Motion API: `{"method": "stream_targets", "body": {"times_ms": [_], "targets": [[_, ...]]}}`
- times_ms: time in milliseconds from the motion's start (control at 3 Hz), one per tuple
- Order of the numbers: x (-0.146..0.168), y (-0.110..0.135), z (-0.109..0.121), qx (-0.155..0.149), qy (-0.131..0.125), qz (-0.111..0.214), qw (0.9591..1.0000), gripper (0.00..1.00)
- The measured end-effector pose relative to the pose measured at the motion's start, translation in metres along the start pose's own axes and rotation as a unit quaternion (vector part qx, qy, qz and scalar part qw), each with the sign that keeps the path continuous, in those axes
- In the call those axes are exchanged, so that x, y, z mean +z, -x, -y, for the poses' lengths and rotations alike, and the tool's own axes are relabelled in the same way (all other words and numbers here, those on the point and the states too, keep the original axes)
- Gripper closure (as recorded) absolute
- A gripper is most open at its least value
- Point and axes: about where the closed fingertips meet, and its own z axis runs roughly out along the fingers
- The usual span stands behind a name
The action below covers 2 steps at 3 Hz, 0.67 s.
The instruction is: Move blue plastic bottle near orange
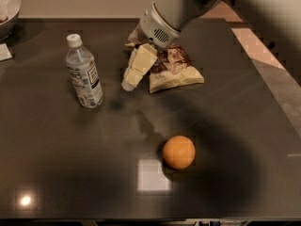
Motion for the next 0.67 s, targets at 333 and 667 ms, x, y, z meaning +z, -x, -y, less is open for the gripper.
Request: {"method": "stream_targets", "body": {"times_ms": [333, 667], "targets": [[0.021, 0.022, 0.005, -0.003, 0.015, 0.024, 0.9996, 0.0], [0.039, 0.036, 0.009, -0.001, 0.025, 0.038, 0.999, 0.0]]}}
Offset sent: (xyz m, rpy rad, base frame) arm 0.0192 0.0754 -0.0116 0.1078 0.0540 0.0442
